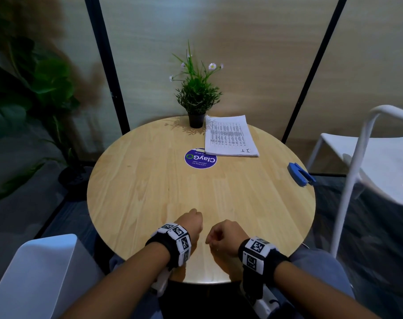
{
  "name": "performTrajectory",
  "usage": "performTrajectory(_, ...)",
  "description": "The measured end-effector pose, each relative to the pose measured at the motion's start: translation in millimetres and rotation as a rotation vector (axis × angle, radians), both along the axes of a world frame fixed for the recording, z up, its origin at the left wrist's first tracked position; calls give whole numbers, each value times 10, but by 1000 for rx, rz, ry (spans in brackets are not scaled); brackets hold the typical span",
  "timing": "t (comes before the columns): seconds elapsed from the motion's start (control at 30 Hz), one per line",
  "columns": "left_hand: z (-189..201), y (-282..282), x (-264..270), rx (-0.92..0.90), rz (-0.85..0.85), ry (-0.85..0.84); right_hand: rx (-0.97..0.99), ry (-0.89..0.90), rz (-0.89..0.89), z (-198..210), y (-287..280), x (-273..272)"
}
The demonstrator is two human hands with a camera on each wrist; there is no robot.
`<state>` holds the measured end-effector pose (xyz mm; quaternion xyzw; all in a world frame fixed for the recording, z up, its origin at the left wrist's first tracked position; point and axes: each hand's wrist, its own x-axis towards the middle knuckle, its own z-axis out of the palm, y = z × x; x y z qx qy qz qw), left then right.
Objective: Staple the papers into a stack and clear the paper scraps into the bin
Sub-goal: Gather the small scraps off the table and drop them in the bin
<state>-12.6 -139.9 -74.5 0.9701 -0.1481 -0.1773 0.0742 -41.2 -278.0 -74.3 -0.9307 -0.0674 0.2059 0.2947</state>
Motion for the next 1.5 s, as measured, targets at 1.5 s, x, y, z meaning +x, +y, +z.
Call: performTrajectory(1.5,42,71,-105,-175,28,27,-31,40,-67,111,-115,124)
